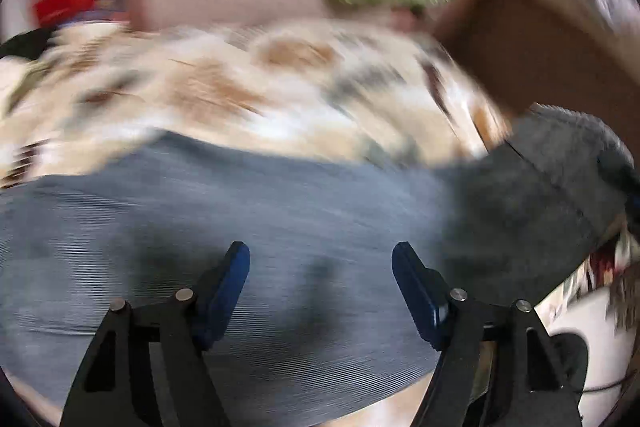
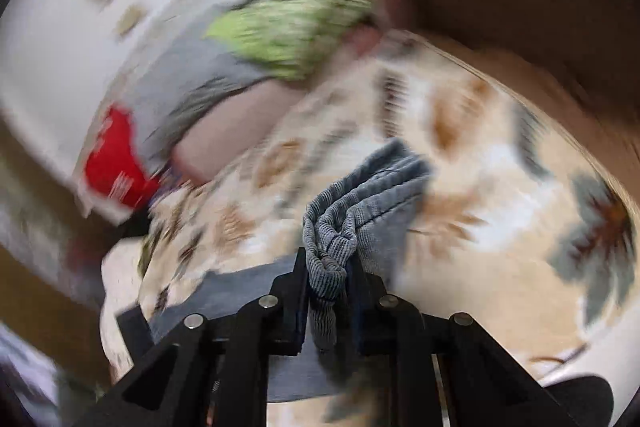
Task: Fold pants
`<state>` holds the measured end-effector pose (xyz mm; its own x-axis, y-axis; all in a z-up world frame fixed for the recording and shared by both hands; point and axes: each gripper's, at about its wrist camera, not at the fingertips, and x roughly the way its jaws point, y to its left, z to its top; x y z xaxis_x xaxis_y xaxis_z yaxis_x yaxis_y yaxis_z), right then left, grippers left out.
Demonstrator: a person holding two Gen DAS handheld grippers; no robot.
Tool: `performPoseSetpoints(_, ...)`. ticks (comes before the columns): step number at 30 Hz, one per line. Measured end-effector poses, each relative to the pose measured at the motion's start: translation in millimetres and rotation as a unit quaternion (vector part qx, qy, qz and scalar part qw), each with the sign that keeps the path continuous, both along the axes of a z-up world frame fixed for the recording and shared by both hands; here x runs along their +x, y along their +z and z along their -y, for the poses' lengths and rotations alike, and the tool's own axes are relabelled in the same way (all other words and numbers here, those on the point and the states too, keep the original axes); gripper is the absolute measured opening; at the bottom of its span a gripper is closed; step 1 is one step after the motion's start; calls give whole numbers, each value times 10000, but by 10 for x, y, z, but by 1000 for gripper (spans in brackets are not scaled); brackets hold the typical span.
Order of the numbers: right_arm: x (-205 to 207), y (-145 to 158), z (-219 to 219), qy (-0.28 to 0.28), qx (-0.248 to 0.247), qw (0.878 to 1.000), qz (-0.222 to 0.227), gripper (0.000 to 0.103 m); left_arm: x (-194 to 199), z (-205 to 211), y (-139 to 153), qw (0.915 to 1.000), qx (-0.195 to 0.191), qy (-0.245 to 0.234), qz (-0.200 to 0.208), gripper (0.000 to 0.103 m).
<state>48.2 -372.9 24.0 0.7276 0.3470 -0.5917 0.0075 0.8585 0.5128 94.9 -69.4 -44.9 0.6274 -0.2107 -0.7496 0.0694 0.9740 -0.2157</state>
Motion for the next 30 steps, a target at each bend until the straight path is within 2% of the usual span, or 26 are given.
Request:
performPoseSetpoints(3,-20,166,-888,875,-481,9943,361,18,-236,-761,223,9970,-81,727,260,75)
performPoseSetpoints(5,-57,64,-1489,1442,-756,9858,410,18,-375,-1162,288,9933,-53,1108,324,75)
performPoseSetpoints(7,-54,-254,-1997,1911,-878,9774,190,18,-527,-1528,308,9884,20,1483,318,75)
performPoseSetpoints(8,-27,-442,-2166,2074,-919,9739,22,21,-586,-1640,308,9866,56,1606,297,75)
performPoseSetpoints(11,17,-1137,-2579,2644,-1206,9534,-811,26,-657,-1797,233,9851,156,1707,119,75)
performPoseSetpoints(12,-33,-1162,-2591,2628,-1247,9546,-638,26,-640,-1766,214,9861,148,1654,85,75)
performPoseSetpoints(13,-85,-1078,-2576,2666,-1216,9549,-468,40,-613,-1708,210,9874,129,1578,81,75)
performPoseSetpoints(14,-92,-1018,-2545,2758,-1024,9544,-510,66,-573,-1643,219,9891,96,1466,68,75)
performPoseSetpoints(15,-112,-908,-2442,2759,-700,9573,-508,71,-529,-1518,249,9918,19,1275,64,75)
performPoseSetpoints(18,-166,-699,-2055,2459,-225,9682,-402,72,-399,-1105,372,9974,-90,669,249,75)
performPoseSetpoints(20,-114,-691,-1595,1847,500,9803,-498,73,-302,-843,390,9987,-34,424,266,75)
performPoseSetpoints(22,18,-856,-1270,1439,1164,9793,-822,75,-168,-571,279,9999,-66,86,84,76)
performPoseSetpoints(23,81,-1009,-1149,1273,1394,9755,-1126,76,-87,-464,152,9998,-58,-46,-173,76)
performPoseSetpoints(25,191,-1416,-1002,1256,1707,9585,-1907,72,80,-281,-360,9924,150,-194,-1202,75)
performPoseSetpoints(26,175,-1424,-928,1267,1907,9575,-1756,72,93,-253,-564,9886,228,-183,-1475,72)
performPoseSetpoints(27,160,-1377,-883,1261,1965,9569,-1727,72,-1,-188,-533,9931,484,-222,-1045,73)
performPoseSetpoints(28,156,-1286,-855,1275,1856,9600,-1662,72,-52,-160,-475,9936,539,-254,-957,73)
performPoseSetpoints(29,163,-1200,-843,1294,1748,9638,-1544,72,-89,-174,-403,9946,361,-270,-933,73)
performPoseSetpoints(30,181,-1091,-808,1269,1626,9685,-1393,72,-130,-261,-273,9967,-73,-263,-769,73)
